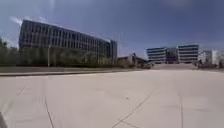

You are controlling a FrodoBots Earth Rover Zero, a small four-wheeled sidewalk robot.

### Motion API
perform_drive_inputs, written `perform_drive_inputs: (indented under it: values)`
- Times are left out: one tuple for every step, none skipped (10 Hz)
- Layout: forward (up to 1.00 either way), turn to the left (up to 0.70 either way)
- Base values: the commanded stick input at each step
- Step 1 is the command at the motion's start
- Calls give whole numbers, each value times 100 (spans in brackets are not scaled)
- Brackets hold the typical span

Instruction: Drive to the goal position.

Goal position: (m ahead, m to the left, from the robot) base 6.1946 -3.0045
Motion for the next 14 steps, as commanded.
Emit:
perform_drive_inputs:
  values:
    - [70,-34]
    - [70,-34]
    - [70,-34]
    - [70,-34]
    - [70,-34]
    - [70,-34]
    - [70,-34]
    - [70,-34]
    - [70,-34]
    - [70,-34]
    - [70,-34]
    - [70,-34]
    - [61,-19]
    - [37,-4]
